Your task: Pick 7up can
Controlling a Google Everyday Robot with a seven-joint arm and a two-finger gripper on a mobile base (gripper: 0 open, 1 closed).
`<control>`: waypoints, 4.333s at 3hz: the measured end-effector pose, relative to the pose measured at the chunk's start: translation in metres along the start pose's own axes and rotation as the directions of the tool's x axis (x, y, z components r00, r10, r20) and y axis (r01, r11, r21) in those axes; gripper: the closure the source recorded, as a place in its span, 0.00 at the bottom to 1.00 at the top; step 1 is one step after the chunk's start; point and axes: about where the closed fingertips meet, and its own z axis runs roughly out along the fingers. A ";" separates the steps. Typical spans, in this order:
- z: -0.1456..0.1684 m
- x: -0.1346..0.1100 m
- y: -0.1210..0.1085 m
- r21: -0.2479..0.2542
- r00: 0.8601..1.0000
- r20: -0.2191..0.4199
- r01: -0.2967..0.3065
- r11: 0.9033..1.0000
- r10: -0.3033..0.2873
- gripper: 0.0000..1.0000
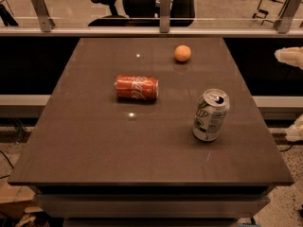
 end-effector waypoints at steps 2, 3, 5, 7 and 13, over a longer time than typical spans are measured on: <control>0.012 0.003 0.002 0.004 0.998 0.060 -0.007 1.000 0.006 0.00; 0.017 0.006 0.002 0.016 0.995 0.098 -0.011 1.000 0.009 0.00; 0.035 0.017 -0.005 0.023 0.981 0.195 -0.015 1.000 0.010 0.00; 0.073 0.019 -0.005 -0.027 0.954 0.297 -0.023 0.999 0.030 0.00; 0.138 -0.006 0.004 -0.210 0.872 0.484 0.030 0.977 0.077 0.00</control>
Offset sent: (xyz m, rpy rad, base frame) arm 0.0023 0.0053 -0.0190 0.0913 -0.0204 -0.0115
